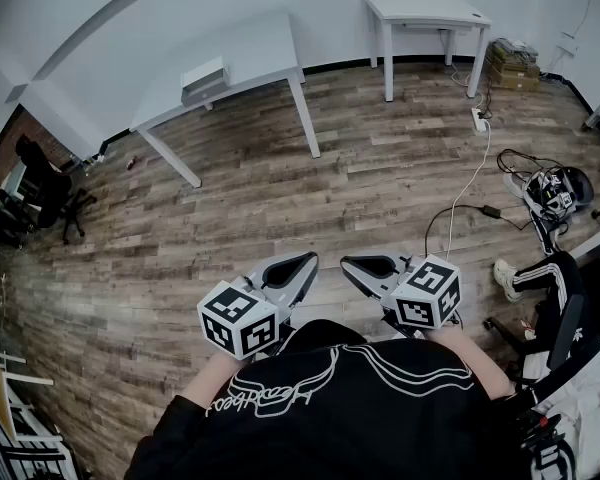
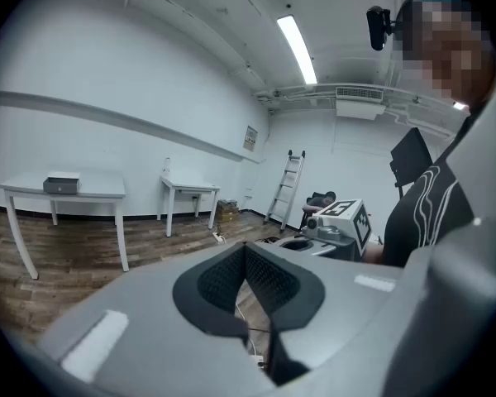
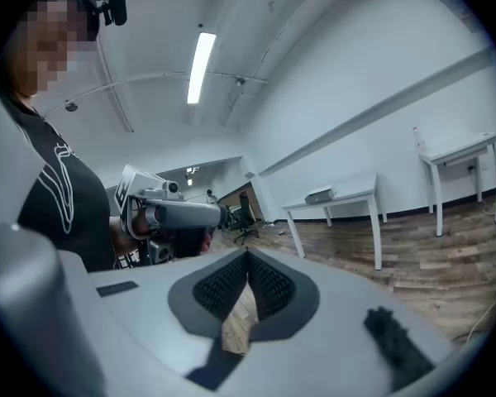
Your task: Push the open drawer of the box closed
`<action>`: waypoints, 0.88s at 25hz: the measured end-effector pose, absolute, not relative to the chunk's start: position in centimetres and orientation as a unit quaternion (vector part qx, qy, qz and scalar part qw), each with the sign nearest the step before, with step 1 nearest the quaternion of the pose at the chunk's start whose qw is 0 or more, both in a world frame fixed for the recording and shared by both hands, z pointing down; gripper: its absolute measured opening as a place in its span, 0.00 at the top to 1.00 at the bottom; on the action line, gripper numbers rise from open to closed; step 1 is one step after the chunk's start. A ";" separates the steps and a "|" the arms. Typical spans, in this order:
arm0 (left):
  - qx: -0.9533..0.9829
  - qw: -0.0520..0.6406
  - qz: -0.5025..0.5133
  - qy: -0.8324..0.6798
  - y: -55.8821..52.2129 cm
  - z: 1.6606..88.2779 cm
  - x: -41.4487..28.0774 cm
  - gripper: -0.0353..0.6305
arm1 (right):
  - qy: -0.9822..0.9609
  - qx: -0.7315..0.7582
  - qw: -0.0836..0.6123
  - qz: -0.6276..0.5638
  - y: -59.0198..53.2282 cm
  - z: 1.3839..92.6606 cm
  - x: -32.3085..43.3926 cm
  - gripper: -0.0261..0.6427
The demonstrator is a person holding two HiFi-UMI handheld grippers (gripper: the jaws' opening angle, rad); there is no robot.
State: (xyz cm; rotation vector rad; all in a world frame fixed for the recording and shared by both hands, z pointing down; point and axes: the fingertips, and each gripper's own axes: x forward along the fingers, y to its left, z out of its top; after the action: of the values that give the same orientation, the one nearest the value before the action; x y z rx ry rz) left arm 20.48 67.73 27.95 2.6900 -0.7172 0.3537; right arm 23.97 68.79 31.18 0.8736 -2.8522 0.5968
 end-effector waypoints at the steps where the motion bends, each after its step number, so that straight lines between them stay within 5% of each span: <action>1: 0.945 0.163 0.123 -0.257 67.4 28.1 20.0 0.94 | -0.938 0.283 0.052 0.192 68.4 31.2 23.5 0.95; 11: 0.919 0.211 0.105 -0.317 60.5 32.3 13.0 0.94 | -0.945 0.246 0.067 0.206 60.8 33.5 17.6 0.95; 22: 0.869 0.280 0.061 -0.403 38.6 36.1 -0.8 0.94 | -0.947 0.197 0.090 0.237 38.9 36.3 5.8 0.95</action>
State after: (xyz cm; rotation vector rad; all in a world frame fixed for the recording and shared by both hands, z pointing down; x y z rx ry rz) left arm -0.77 38.61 36.10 2.3310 -1.0793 0.1637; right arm 5.80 38.90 36.34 0.5848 -2.8174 0.7040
